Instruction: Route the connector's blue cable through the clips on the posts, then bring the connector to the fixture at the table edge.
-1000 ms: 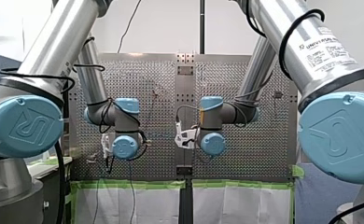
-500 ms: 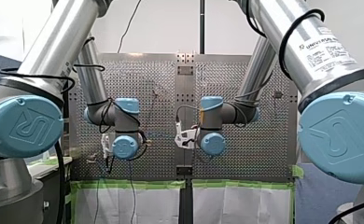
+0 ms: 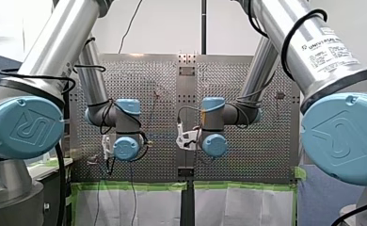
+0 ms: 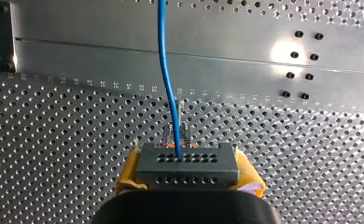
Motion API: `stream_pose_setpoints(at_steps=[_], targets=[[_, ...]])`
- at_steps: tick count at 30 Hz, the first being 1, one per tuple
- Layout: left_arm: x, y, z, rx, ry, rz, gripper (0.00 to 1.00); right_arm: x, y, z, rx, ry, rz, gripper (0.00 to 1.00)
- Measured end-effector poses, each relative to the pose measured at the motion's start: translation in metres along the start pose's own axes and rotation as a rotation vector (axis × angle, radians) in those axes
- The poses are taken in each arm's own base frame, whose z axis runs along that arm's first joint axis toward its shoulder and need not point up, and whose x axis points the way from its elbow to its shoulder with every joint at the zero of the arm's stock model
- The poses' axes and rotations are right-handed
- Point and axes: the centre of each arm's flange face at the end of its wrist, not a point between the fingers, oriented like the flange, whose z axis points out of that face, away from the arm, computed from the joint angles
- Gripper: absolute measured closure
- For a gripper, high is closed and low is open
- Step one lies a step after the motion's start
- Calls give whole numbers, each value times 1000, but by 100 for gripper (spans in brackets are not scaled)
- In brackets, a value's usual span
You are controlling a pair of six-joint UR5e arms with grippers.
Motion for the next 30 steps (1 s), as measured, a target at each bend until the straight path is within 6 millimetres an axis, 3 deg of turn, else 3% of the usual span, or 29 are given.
stream_pose_setpoints(at_steps=[23,30], targets=[[0,1,0,-2,1,0,100,0,0,0,0,0,-1,100],[20,12,-7,-11,43,25,100,-14,7,14,-25,-39,-12,100]])
